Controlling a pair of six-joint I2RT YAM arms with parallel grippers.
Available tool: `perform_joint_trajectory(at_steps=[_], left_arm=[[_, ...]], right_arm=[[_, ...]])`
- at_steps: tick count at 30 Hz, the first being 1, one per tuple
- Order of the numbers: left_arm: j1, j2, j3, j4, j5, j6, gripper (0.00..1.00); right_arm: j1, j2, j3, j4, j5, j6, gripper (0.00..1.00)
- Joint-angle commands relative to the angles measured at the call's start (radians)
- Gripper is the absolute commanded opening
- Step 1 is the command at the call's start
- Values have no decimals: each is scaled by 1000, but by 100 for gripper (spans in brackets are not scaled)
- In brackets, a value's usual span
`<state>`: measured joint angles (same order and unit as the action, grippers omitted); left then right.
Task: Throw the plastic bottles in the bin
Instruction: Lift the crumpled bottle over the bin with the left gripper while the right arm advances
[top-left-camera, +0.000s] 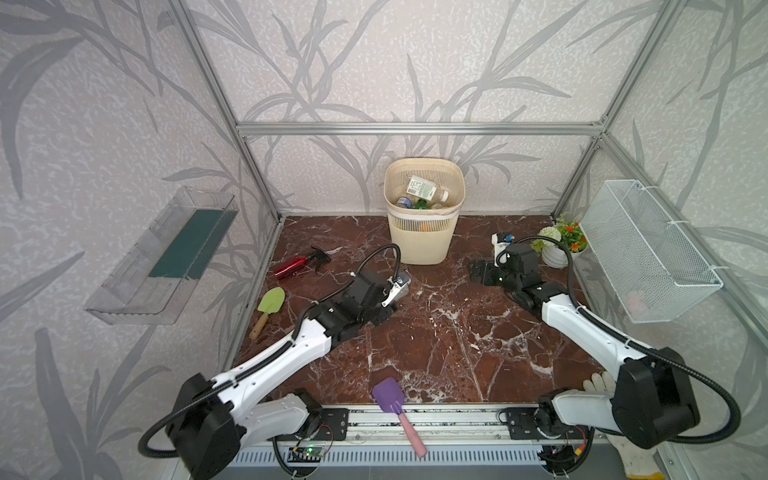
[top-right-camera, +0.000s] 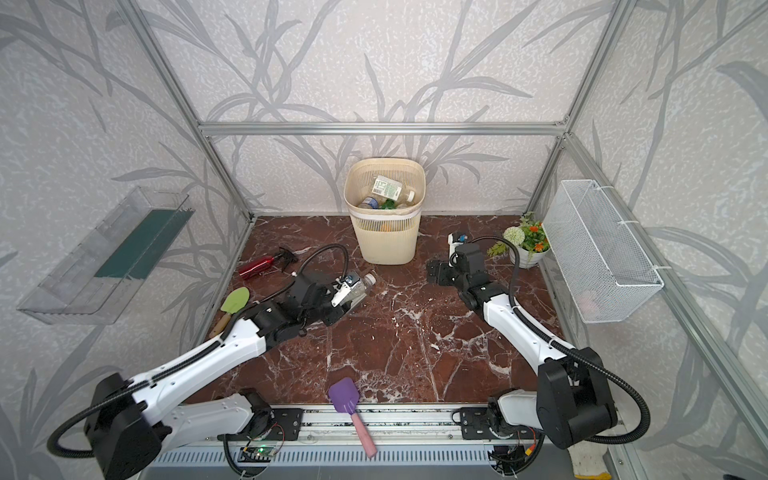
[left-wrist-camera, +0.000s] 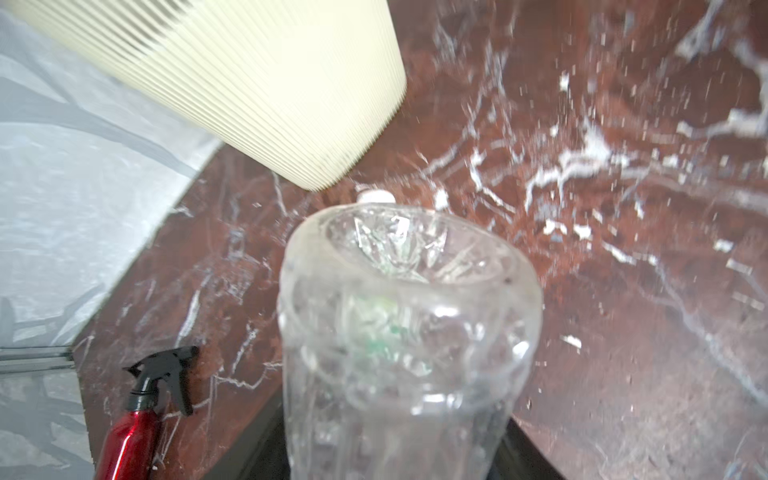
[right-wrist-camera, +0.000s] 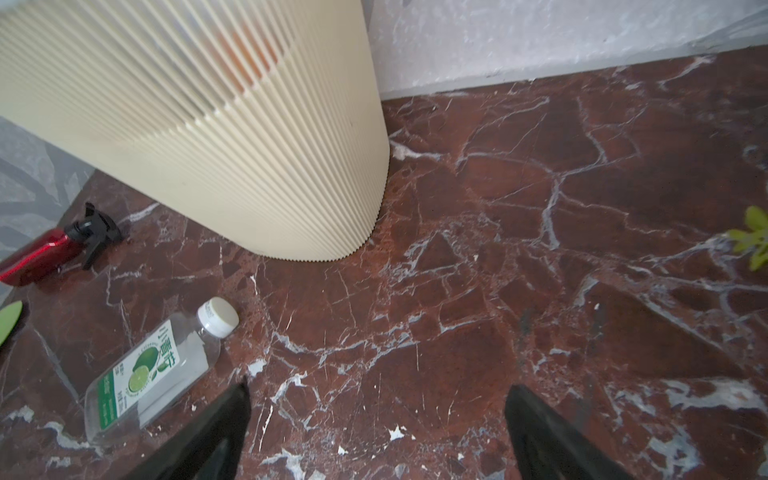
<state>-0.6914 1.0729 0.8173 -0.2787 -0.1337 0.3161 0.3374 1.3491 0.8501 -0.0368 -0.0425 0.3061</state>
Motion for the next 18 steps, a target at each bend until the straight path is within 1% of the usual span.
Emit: perform_joint_trajectory(at_steps=[1,5,8,14,18], left_arm=[[3,-112,-51,203,-32,-84,60],[3,-246,-99,359,-54,-107,61],[4,-312,-105,459,-34,-84,61],[4,-367,-51,590,34,10,61],[4,-378,-42,771,86,55,61]], right_arm=[[32,48,22,-53,17,-13,96],[84,122,60,-78,12,6,95],[135,175,101,-109,35,2,95],[207,239,167,-161,76,2,95],[227,245,200,-226,93,7,95]])
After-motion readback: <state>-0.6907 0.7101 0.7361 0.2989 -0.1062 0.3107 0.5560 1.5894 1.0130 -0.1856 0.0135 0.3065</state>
